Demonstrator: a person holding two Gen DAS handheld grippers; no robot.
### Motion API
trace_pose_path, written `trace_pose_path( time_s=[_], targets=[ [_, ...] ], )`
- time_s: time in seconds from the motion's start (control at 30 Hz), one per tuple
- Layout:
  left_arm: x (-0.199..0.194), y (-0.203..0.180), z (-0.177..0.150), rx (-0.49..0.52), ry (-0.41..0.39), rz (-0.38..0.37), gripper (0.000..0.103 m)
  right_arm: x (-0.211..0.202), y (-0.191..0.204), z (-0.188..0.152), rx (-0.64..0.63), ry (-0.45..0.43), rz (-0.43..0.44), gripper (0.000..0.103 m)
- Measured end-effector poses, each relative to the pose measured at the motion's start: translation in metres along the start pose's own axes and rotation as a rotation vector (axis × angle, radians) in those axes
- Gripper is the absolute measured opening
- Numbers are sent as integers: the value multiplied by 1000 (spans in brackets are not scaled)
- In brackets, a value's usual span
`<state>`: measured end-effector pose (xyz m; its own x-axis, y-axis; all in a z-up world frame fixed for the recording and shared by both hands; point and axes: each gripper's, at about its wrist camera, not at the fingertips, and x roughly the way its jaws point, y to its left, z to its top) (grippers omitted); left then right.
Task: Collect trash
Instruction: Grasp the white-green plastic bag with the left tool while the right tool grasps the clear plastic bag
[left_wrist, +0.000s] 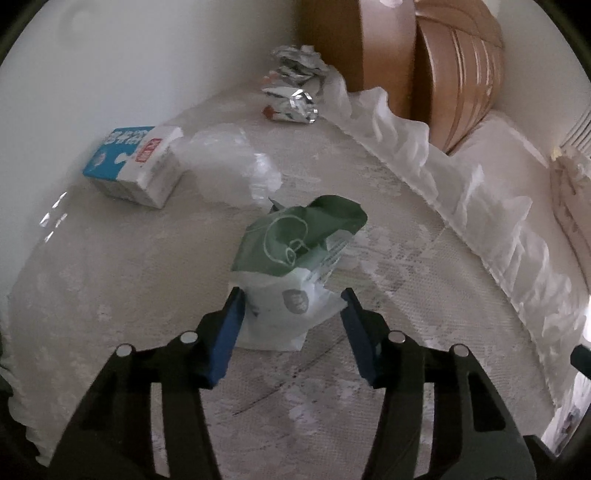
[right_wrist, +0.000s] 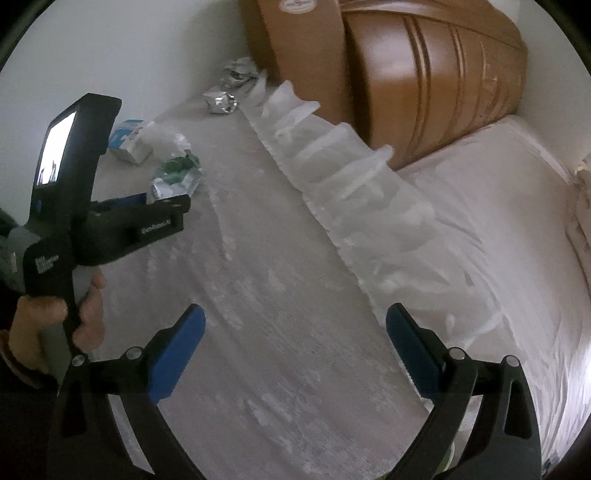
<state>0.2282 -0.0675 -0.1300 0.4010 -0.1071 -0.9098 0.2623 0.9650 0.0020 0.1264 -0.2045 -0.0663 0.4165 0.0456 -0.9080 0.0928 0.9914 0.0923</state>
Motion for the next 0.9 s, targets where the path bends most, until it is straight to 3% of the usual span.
trace_pose_path(
  time_s=[0.17, 0.3, 0.47, 0.6, 0.83, 0.87, 0.9],
  targets=[
    [-22, 23, -10, -40, -34, 4, 50, 8, 20, 22, -48, -18, 25, 98],
    [-45, 56, -26, -143, -58, -9, 50, 24, 42, 48, -97, -17, 56, 98],
    [-61, 92, -49, -226, -58, 60, 50, 58, 82, 96, -155, 5, 102, 98],
    [-65, 115, -64, -234, -36, 121, 50, 85, 115, 125, -218, 36, 93, 98],
    [-69, 146, -80, -264, -26, 128, 50, 127, 152, 169, -253, 65, 45, 98],
    [-70, 148, -80, -269, -26, 128, 50, 133, 157, 171, -263, 80, 38, 93],
    [-70, 150, -80, -274, -25, 125, 50, 135, 158, 171, -269, 90, 35, 75]
  ],
)
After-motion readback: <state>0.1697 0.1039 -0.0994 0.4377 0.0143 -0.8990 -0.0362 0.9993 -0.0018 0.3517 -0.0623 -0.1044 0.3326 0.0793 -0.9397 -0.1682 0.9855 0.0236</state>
